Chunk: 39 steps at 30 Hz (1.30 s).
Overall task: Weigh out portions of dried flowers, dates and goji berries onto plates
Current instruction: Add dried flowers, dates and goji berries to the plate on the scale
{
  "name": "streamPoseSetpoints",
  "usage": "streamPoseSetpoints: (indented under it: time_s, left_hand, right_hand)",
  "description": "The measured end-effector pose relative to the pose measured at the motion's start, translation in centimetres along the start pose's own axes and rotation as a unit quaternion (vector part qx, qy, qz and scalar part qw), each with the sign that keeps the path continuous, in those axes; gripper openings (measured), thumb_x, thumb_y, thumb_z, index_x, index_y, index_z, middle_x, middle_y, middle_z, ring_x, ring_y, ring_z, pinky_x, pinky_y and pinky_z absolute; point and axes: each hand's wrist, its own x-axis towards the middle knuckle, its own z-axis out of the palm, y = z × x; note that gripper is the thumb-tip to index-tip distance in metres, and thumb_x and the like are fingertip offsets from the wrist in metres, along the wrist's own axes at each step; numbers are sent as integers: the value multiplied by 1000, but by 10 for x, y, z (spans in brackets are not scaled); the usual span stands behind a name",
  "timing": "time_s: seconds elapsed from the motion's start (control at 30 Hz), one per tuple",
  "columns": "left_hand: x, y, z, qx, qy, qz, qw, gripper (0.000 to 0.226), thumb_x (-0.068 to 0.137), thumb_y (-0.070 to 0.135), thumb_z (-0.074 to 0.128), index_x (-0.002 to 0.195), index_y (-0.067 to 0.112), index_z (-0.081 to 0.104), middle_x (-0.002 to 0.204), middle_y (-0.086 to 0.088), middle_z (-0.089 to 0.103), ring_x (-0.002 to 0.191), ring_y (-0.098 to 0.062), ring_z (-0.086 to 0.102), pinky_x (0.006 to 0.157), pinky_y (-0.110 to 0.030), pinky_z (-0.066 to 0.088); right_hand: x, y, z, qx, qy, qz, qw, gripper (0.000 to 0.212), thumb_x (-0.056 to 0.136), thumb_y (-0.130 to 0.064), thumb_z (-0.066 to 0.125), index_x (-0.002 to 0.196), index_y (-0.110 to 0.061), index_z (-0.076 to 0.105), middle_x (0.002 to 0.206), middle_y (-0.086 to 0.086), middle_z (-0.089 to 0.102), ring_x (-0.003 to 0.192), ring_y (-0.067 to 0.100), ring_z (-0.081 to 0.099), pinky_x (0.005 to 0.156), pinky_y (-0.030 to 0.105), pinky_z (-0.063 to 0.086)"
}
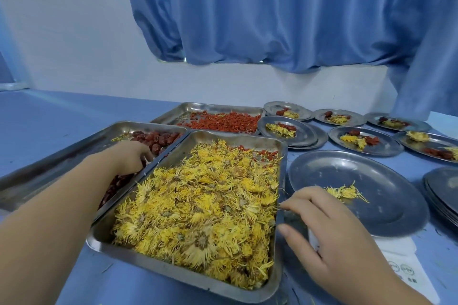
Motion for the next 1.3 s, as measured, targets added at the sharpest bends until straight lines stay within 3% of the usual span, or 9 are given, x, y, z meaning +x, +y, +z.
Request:
streamPoseSetpoints:
  time_s: [0.17, 0.27, 0.4, 0.53, 0.67, 0.77, 0.97, 1.1, 1.3]
  left_hand:
    - [-11, 2, -12, -11, 79, 5, 997, 15, 88, 17, 61, 97, 24, 72, 93, 5, 72, 79, -13, 65, 71, -28, 53]
    - [-24, 26, -34, -42, 147, 37, 987, 14, 91, 22, 57, 90, 33, 66, 70, 7, 65, 59, -13, 59, 50, -25, 39]
    - [-38, 82, -52, -134, 132, 93, 978, 10, 93, 36, 57, 87, 33, 66, 78, 13, 65, 67, -4, 59, 57, -22, 40]
    - [-50, 141, -55, -100, 106, 183, 972, 17, 94, 41, 55, 95, 31, 69, 86, 16, 66, 78, 1, 58, 63, -18, 40]
    - [-60, 201, -55, -72, 83, 260, 959, 18, 94, 42, 54, 100, 32, 68, 94, 16, 65, 87, -8, 61, 76, -28, 50]
    - [-66, 244, -52, -86, 71, 311, 944, 13, 91, 35, 60, 102, 32, 68, 94, 21, 59, 87, -1, 56, 70, -15, 42]
    - [-67, 319, -28, -103, -7, 337, 936, 27, 87, 16, 64, 112, 25, 66, 101, 11, 63, 88, -4, 57, 68, -9, 41]
    - [-61, 342, -15, -57, -35, 325, 943, 28, 90, 26, 63, 118, 22, 63, 112, 2, 63, 97, -13, 57, 76, -24, 43]
    - [-56, 340, -25, -121, -38, 303, 944, 24, 94, 40, 56, 107, 23, 67, 93, 5, 65, 74, -11, 64, 64, -22, 46]
  right_hand:
    - [1, 3, -1, -1, 13, 5, 1000, 31, 90, -42, 46, 96, -20, 65, 94, -9, 55, 83, 8, 54, 69, 24, 46]
    - [0, 6, -4, 36, 46, 33, 998, 27, 91, -38, 45, 88, -20, 65, 88, -11, 54, 78, 6, 53, 68, 23, 42]
    - [-1, 11, -13, 82, 128, 111, 982, 11, 90, -26, 52, 85, -23, 62, 80, -13, 55, 77, 4, 52, 68, 18, 41]
    - [-1, 18, -29, 190, 203, 243, 929, 13, 89, -25, 54, 88, -38, 56, 80, -14, 60, 83, -1, 56, 67, 4, 39]
    - [1, 38, -40, 286, 274, 338, 854, 19, 91, -17, 56, 88, -36, 58, 71, -12, 58, 57, -1, 51, 48, 8, 40]
    - [0, 52, -45, 300, 308, 380, 819, 20, 91, -15, 55, 86, -34, 58, 68, -9, 54, 52, 0, 46, 47, 15, 40]
    - [-1, 66, -49, 276, 320, 382, 822, 18, 91, -16, 54, 85, -33, 57, 83, 3, 59, 64, 11, 52, 57, 23, 43]
    - [-2, 70, -48, 266, 315, 382, 827, 18, 89, -16, 54, 84, -32, 58, 85, 0, 60, 69, 11, 54, 59, 19, 41]
    - [1, 72, -47, 261, 309, 377, 833, 19, 89, -15, 54, 82, -32, 57, 86, -3, 58, 70, 10, 56, 61, 24, 46]
